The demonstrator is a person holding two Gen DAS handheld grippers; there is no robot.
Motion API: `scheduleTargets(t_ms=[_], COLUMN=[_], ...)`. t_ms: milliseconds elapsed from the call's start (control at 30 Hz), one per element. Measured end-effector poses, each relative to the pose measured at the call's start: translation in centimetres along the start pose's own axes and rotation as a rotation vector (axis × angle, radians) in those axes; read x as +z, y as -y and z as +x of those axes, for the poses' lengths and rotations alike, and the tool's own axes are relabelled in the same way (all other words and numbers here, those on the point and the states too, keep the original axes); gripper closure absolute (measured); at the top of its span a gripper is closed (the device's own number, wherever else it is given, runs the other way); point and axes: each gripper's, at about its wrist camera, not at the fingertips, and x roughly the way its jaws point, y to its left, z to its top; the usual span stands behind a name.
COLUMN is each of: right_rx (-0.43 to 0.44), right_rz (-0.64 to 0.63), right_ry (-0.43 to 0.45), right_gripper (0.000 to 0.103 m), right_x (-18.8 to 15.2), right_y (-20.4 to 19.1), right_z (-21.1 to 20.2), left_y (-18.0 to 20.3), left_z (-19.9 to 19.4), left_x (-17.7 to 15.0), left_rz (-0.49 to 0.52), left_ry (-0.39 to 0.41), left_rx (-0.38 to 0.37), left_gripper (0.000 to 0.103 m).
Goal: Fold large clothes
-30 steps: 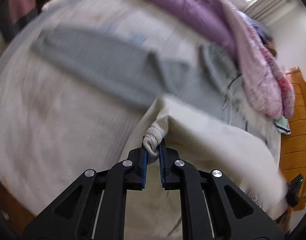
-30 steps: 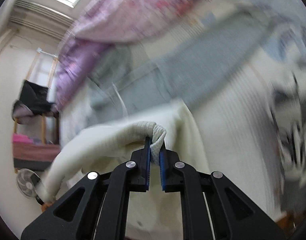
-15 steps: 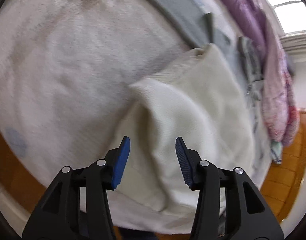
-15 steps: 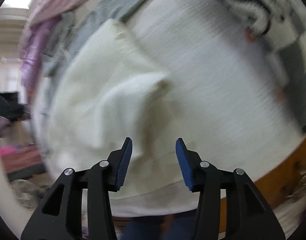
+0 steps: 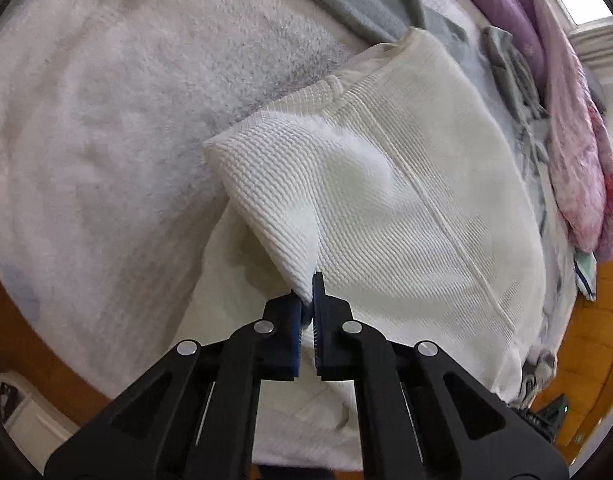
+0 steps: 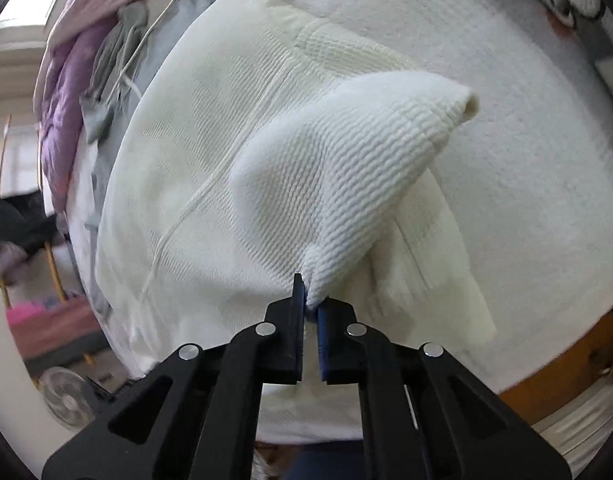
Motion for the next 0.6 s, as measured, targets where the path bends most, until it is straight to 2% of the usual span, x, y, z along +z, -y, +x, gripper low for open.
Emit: scheduleTargets(t_ms=[100,167,233,367,433,500,533,567,600], right_rx=[-0.045,-0.070,-0.107,-0.173,-0.184,-0.197,-0.221,-0.255,-0.319], right_rz=[-0.030,0.003,0.000,-0.043,-0.052,-0.068,-0.093,-0.122,-0.172], right_ry=[-0.018,-0.031,-0.033,-0.043,-0.054,-0.070,-0.064,-0.064,-0.068], right_gripper=[0.098,0.098,0.098,0.094,0.092,0.088,0.086,0.084,0.081], right_x=[-0.6,-0.4,0.0,0.6,0.6,0.4,0.1,-0.2,-0.6], right_y=[0.6,1.7,2.3,1.1,0.5,-0.1,-0.6,-1.4,-2.5], right_z=[0.3,1.6,3.4,4.9,4.7,3.9,3.2,2.6,1.7], left_y=[-0.7,-1.5,-2.2,-2.5,-2.3,-2.1,-2.0,-2.3,-2.5], left_z=[-0.3,1.0,2.7,3.6,3.5,3.0,2.7,2.3,1.8], left_x=[-0.5,-0.8,-1.3,-0.9,-0.6,-0.4,-0.2,-0.1,0.0], left_rz=[0.039,0.040,0.045,0.018,0.049,0.089,0.098,0.104,0.104], left_ry=[-0.025,-0.057,-0.093,-0.088,-0.097,-0.105,-0.110,-0.118,-0.117], left_rx=[0.019,0.045,0.102,0.088,0.083,0.075,0.061,0.045,0.038], left_gripper=[0.099,0.099,0.099,0.096,0.096,0.091,0.082,0.069,0.059])
